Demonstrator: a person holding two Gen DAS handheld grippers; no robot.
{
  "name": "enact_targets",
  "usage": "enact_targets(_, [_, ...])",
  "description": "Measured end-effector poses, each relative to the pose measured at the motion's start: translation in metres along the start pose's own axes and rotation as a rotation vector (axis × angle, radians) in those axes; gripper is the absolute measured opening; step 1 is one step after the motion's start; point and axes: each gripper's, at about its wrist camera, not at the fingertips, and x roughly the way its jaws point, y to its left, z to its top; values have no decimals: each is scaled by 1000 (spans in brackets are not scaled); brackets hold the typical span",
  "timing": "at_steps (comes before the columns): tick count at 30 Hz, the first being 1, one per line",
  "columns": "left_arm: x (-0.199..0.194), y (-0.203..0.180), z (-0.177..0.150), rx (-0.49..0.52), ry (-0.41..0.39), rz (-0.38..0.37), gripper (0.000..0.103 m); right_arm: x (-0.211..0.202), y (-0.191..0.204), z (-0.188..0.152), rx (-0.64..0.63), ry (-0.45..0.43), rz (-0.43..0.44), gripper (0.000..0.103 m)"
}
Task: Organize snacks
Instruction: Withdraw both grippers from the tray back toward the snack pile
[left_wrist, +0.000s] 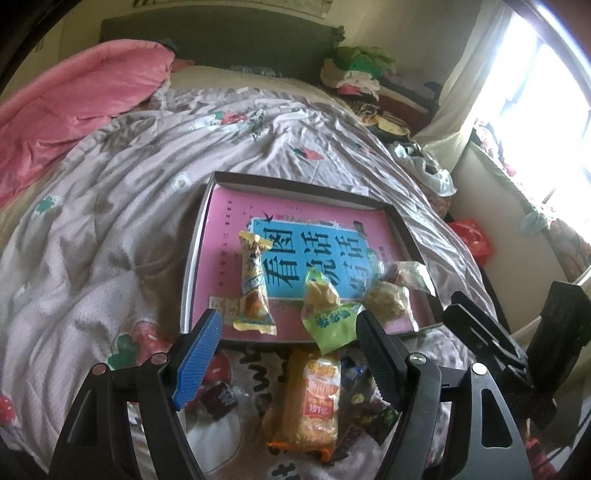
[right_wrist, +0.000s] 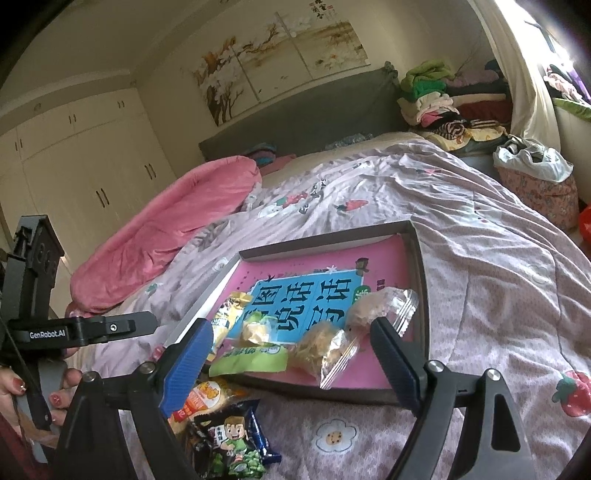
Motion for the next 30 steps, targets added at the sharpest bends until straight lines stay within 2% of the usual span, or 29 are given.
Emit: enact_targets(30, [5, -6, -35, 113, 89, 17, 76, -5, 18, -18, -64, 90, -65, 87])
